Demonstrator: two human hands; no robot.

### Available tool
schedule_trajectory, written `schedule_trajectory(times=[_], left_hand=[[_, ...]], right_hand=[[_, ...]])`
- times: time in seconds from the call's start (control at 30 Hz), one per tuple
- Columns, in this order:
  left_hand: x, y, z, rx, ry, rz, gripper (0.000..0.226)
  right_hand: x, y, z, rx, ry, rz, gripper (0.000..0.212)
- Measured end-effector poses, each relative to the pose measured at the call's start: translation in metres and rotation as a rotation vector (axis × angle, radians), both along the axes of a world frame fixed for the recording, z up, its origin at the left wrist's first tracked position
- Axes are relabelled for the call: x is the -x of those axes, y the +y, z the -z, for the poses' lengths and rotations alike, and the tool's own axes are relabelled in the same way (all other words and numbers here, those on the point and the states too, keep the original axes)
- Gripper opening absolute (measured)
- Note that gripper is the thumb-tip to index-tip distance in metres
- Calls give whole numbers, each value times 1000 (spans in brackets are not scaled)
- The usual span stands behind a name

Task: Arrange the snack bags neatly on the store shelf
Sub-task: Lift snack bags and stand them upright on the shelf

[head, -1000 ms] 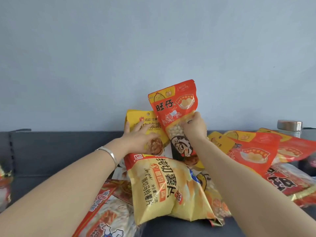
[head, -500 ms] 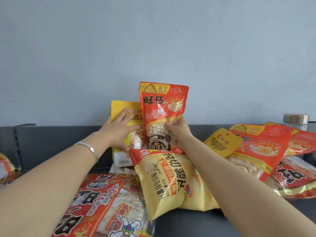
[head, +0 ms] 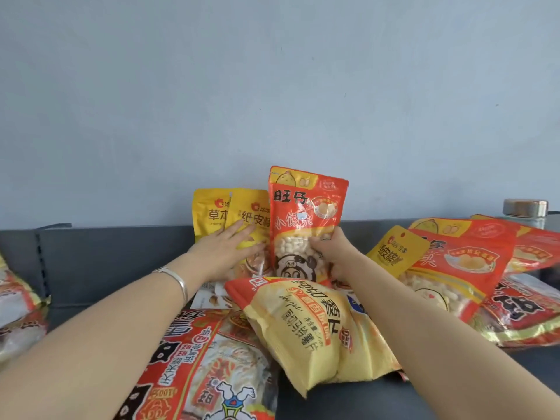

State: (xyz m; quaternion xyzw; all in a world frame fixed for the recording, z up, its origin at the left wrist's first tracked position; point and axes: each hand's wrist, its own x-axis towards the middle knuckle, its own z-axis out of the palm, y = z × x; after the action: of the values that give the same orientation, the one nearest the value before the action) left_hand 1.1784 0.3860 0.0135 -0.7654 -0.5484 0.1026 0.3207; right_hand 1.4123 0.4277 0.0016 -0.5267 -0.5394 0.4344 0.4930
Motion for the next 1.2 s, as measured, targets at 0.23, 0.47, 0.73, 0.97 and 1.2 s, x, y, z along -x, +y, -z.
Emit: schedule_trajectory(times=[0.23, 0.47, 0.73, 0.97, 1.2], left_hand=[[20, -11, -6, 76, 11, -12, 79], [9, -33, -10, 184, -77, -8, 70], [-19, -57, -21, 210, -108, -25, 59], [-27, -59, -18, 259, -187, -59, 59], [-40, -34, -19, 264, -433, 22, 54]], right_hand=[[1, -15, 3, -161, -277, 160, 38], [-3, -25, -4, 42, -434, 180, 67], [-5, -47, -12, -21, -364, 126, 58], [-3, -43, -14, -15, -326, 241, 39], [-18, -44, -5, -86, -366, 303, 35]])
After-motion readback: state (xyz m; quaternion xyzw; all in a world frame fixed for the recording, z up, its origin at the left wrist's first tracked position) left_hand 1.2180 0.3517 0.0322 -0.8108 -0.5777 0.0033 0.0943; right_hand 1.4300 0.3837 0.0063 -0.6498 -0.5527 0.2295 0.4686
